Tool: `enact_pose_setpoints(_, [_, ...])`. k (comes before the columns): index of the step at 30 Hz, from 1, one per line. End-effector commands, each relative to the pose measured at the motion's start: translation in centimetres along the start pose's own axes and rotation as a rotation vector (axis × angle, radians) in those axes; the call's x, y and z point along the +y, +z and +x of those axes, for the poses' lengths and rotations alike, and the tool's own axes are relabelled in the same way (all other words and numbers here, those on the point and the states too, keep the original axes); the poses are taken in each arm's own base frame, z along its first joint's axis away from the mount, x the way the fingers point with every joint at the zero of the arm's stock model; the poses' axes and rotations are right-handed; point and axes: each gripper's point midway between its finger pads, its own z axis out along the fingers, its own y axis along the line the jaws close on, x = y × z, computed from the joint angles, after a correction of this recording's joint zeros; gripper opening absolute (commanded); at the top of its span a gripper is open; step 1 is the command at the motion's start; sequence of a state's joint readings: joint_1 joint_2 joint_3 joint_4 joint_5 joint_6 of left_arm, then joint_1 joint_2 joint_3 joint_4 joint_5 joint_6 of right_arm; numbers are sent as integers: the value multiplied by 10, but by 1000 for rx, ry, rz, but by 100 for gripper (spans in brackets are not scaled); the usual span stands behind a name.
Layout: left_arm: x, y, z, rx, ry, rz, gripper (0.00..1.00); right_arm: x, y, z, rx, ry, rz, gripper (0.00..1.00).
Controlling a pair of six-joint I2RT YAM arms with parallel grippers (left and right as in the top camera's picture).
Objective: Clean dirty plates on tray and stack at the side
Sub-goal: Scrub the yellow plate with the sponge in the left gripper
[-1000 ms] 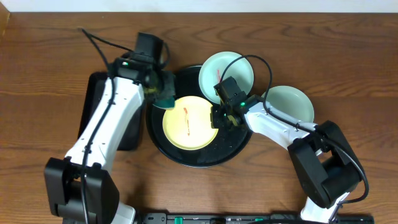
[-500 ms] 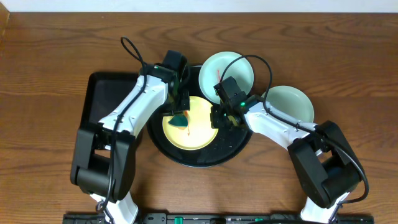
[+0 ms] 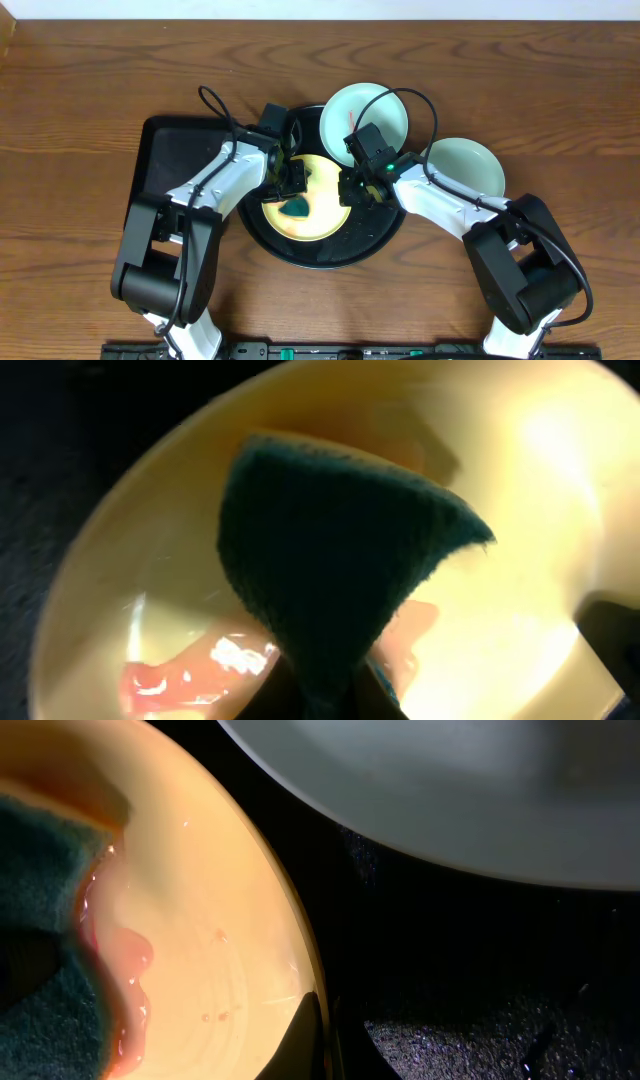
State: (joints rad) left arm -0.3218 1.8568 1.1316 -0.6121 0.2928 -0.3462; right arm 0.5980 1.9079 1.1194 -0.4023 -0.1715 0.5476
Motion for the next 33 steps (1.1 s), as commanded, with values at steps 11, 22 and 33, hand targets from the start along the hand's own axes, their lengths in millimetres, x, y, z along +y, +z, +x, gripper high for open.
enact_pose_setpoints(11, [-36,6,5,14,216,213,8,-2,1,-5,-7,-4,7,1])
enact_pose_setpoints(22, [65,-6,-7,-63,-162,-268,8,-2,1,-5,-7,-4,7,1])
enact_pose_setpoints(33, [78,-16,-7,-64,-154,-356,7,-2,1,-5,-7,-4,7,1])
